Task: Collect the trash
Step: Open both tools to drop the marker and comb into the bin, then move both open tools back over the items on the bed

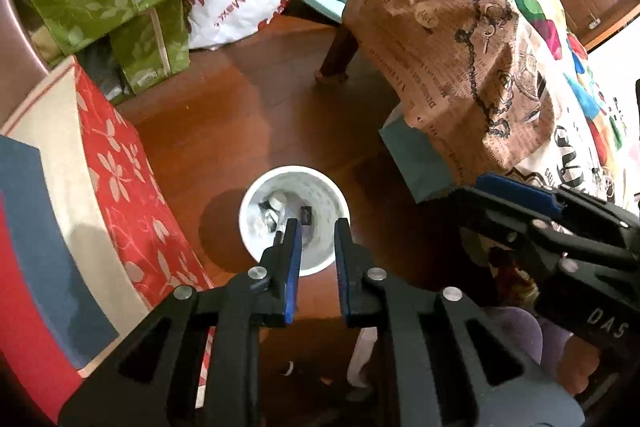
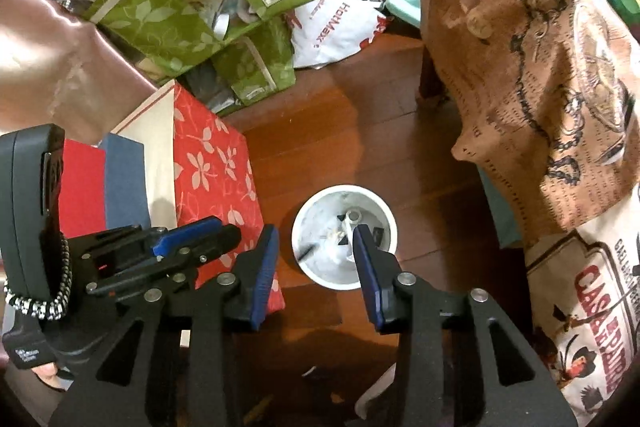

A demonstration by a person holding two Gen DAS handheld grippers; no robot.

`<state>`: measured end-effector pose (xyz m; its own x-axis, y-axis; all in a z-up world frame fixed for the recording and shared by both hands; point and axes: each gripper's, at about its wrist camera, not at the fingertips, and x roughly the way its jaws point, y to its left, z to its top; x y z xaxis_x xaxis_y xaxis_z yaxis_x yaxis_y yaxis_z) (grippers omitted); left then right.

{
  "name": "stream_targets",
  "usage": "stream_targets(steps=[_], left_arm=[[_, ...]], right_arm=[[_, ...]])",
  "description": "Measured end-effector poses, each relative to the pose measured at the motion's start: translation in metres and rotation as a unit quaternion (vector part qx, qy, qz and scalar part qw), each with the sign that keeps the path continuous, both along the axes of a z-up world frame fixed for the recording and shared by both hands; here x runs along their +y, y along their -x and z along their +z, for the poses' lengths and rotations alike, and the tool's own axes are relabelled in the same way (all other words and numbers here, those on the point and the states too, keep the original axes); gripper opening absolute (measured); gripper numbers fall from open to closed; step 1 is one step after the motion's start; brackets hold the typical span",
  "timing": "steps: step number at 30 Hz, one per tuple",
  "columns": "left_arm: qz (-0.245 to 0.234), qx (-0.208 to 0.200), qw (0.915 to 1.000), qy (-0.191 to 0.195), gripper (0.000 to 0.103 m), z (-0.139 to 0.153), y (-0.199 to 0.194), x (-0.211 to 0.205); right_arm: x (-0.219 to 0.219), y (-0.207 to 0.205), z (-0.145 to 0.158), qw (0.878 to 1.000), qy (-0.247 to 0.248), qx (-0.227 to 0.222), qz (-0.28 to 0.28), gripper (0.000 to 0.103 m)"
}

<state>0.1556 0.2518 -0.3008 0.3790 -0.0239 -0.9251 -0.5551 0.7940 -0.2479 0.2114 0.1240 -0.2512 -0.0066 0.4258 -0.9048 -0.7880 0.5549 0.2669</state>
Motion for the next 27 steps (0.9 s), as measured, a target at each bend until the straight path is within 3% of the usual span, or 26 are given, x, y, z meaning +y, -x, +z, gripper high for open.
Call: stream_targets(steps=[13,27], left_arm=[[0.004,-0.074,0.9924,-0.098,0.014,0.1,0.028,-0.026],[-0.025,-0.17,0.9683,-0.181,0.022,0.209,0.029,-0.102]], right_arm=[[-0.052,0.005,0.074,0.995,-0.075,-0.068,-0.011,0.035],[-0.142,0.012,0.172,0.969,-0.166,-0.173,-0.056,0.035]])
